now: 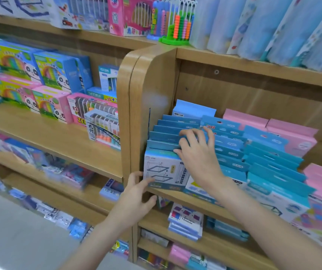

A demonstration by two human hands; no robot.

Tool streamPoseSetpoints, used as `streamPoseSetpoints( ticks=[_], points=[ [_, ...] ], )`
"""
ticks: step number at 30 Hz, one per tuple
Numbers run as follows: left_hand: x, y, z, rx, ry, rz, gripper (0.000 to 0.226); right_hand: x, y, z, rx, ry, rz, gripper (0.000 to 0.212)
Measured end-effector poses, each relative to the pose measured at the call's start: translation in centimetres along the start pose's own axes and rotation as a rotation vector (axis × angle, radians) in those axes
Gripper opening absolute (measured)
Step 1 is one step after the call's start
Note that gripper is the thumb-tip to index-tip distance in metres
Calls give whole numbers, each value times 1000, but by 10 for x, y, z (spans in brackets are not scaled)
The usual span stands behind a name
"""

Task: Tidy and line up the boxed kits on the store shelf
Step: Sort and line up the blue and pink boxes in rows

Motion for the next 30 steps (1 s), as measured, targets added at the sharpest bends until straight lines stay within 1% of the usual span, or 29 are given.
streamPoseSetpoints(
  ticks=[3, 5, 9, 11, 12, 14, 15, 16, 18, 20, 22, 23, 27, 28, 30],
  points=[
    [-6, 4, 4, -12, -32, 26, 58, -3, 3, 4, -33, -5, 13, 20],
    [-6, 7, 6, -17, -14, 61, 58, -3, 7, 5, -60, -15, 37, 19],
    [2, 12, 1, -27, 126, 151, 51, 0, 6, 2, -67, -44, 117, 17],
    [7, 14, -1, -75, 208, 149, 46, 2, 6, 1, -73, -90, 170, 18],
    [10, 15, -1, -116, 244, 147, 43, 4, 8, 0, -79, -128, 213, 24],
    [18, 17, -1, -175, 314, 154, 36, 8, 15, -4, -104, -183, 304, 43],
    [21, 18, -2, -202, 352, 154, 34, 13, 21, -6, -122, -178, 342, 50],
    [25, 21, -2, -231, 388, 145, 32, 17, 28, -9, -147, -157, 377, 53],
    [29, 29, -1, -293, 444, 125, 26, 27, 46, -15, -223, -115, 443, 47],
    [30, 42, 2, -376, 472, 120, 20, 34, 67, -18, -281, -100, 486, 35],
    [29, 56, 11, -420, 472, 117, 19, 37, 88, -18, -307, -112, 483, 23],
    [29, 63, 17, -423, 467, 113, 21, 38, 100, -19, -317, -129, 473, 20],
    [16, 89, 37, -440, 444, 131, 20, 35, 153, -25, -411, -142, 487, 16],
    [13, 95, 41, -447, 446, 146, 22, 34, 164, -23, -422, -163, 496, 17],
    [11, 108, 53, -453, 473, 178, 27, 29, 175, -7, -376, -234, 500, 25]
  ],
)
Point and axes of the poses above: each hand's wrist, its own z-axis towards the middle knuckle, its own x-axis out of the back of the hand, y = z × x, the point moved 3 cm from there along z, towards the middle knuckle
